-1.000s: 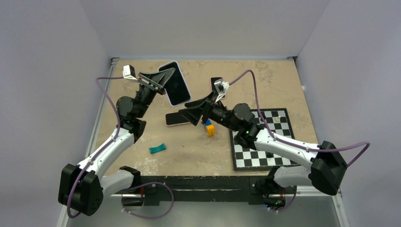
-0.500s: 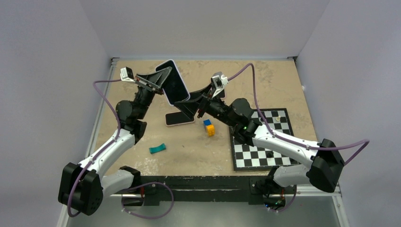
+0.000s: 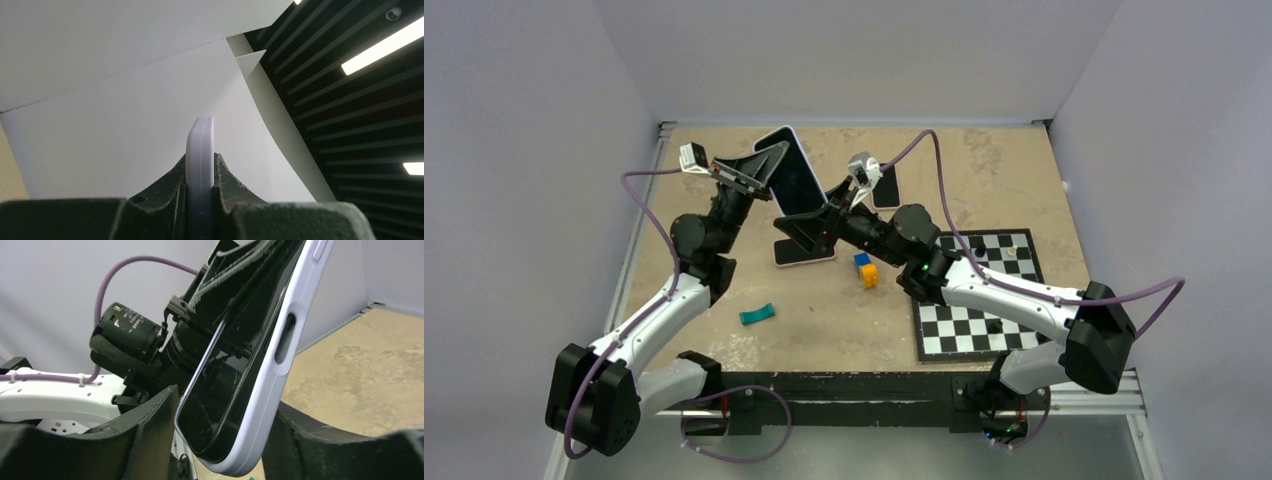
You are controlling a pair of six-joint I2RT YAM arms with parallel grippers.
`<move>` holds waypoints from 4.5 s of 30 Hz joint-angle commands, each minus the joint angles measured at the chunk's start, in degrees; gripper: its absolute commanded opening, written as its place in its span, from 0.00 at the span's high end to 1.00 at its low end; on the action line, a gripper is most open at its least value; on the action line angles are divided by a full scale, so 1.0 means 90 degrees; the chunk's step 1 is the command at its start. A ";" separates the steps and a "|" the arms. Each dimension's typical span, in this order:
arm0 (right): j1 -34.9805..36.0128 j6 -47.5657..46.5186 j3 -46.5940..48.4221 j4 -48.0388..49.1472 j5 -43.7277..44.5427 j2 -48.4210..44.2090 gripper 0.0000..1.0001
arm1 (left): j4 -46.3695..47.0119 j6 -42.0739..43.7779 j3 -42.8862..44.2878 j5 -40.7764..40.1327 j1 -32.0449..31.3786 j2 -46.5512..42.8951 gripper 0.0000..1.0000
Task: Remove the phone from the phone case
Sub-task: Remove the phone case from the phone.
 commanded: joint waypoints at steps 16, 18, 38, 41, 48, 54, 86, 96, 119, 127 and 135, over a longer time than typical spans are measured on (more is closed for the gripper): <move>0.0393 -0.3042 -0.0605 0.0292 0.3422 -0.0108 1.00 | -0.5102 -0.0560 0.1002 -0.0378 -0.0019 -0.2146 1.00; 0.0401 -0.3601 -0.0743 0.0404 0.3654 -0.0175 1.00 | -0.5217 -0.0730 0.1016 -0.0362 -0.0009 -0.2287 1.00; 0.0269 -0.4135 -0.0150 -0.0781 0.2025 -0.0233 0.94 | -0.3723 -0.0803 0.1162 0.0409 -0.0009 -0.1908 1.00; 0.0188 -0.3097 -0.0480 -0.1138 0.0955 -0.0539 0.57 | -0.3450 0.0117 0.1219 0.0473 -0.0002 -0.1883 1.00; -0.0597 -0.0984 -0.0764 -0.2234 -0.2360 -0.1097 0.35 | -0.3200 0.1709 0.1510 0.1403 0.0088 -0.1534 1.00; -0.0748 -0.0422 -0.0716 -0.2111 -0.3252 -0.1816 0.29 | -0.3250 0.2121 0.1825 0.1957 0.0088 -0.1239 1.00; -0.1398 0.0271 0.0603 -0.1212 -0.4494 -0.0754 0.86 | -0.3085 0.1602 0.2403 0.2709 0.0088 -0.0716 1.00; -0.1420 -0.2674 0.1060 -0.1858 -0.3763 -0.0405 1.00 | -0.3116 -0.0929 0.2262 0.3376 0.0079 -0.0263 1.00; -0.1825 -0.0398 0.0568 -0.2864 -0.4002 -0.0506 0.31 | -0.4430 0.1729 0.2752 0.2636 0.0108 -0.0754 1.00; -0.1822 0.1199 -0.0260 -0.0968 -0.4673 -0.1453 0.45 | -0.5090 0.2550 0.3089 0.2432 0.0103 -0.0720 1.00; -0.1807 0.1779 0.0215 -0.0353 -0.4975 -0.1035 0.48 | -0.5028 0.2540 0.3096 0.2442 0.0108 -0.0612 1.00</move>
